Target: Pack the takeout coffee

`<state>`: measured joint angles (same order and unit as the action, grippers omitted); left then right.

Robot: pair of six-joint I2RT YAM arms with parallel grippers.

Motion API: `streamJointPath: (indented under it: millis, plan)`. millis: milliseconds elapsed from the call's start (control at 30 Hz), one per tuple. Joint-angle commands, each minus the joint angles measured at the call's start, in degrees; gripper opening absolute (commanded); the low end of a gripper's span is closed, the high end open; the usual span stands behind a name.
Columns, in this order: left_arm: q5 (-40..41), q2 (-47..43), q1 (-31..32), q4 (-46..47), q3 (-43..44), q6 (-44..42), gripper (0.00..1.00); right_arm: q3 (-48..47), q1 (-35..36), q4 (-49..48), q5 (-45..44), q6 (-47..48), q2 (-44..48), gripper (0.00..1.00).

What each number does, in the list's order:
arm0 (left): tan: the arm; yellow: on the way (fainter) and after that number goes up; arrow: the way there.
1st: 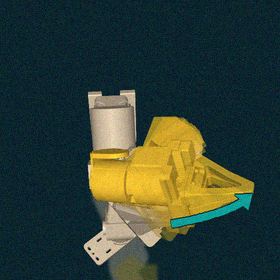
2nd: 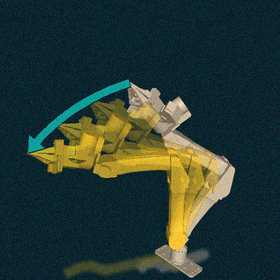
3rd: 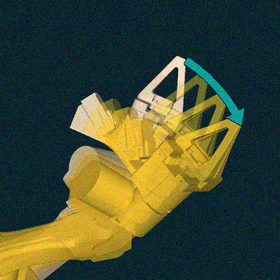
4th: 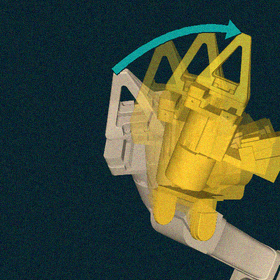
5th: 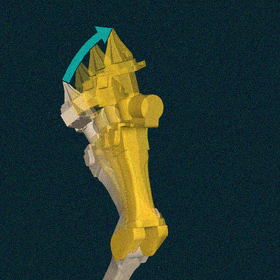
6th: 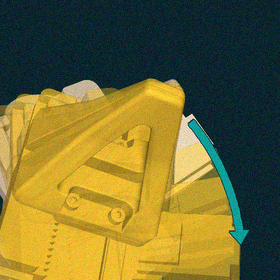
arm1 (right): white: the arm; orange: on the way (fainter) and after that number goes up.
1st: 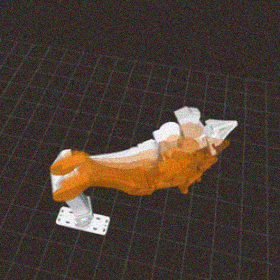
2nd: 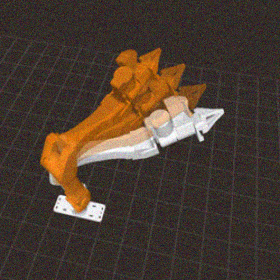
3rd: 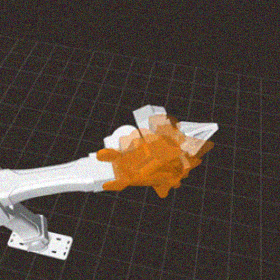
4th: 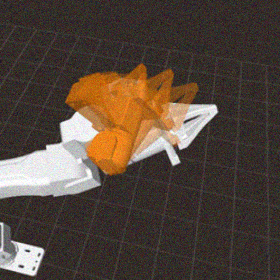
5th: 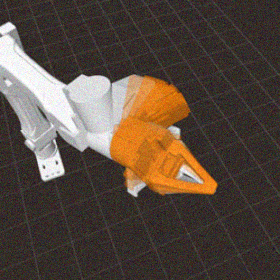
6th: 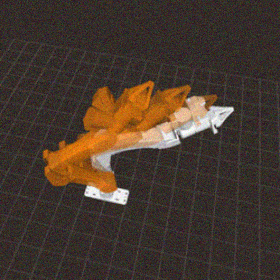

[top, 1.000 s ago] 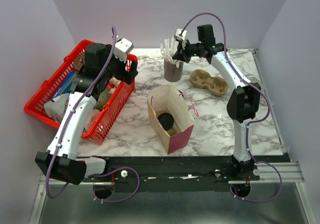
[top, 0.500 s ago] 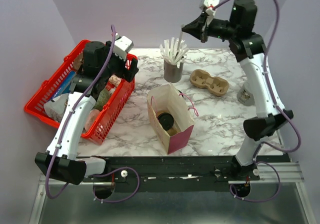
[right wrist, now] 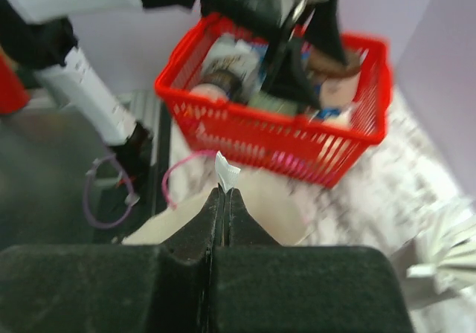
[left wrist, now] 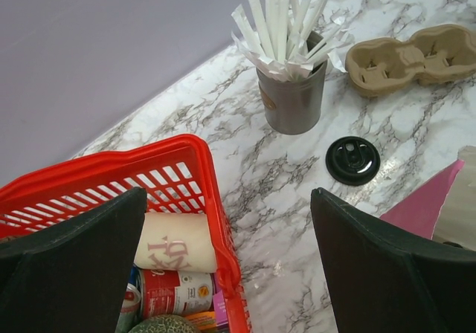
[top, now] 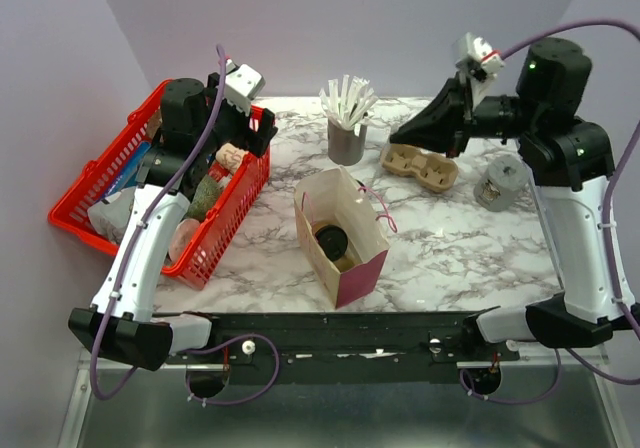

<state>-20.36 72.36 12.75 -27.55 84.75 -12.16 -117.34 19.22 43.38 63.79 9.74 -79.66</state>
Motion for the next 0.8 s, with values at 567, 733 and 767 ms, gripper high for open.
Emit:
streamJointPath:
  millis: [567, 733, 767]
  plan:
    - [-3.11, -3.98, -0.36, 1.62, -0.64, 2.5, 0.99, 12.58, 3.45, 10.62, -17.68, 4.08, 3.72, 1.0]
    - [-2.93, -4.77, -0.36, 1.01, -1.69, 2.23, 0.99, 6.08, 3.45, 4.36, -35.46, 0.73, 2.84, 1.0]
    - [-2.84, -4.94, -0.36, 1.01, -1.78, 2.23, 0.99, 5.63, 3.45, 1.91, -42.45, -1.11, 2.75, 1.0]
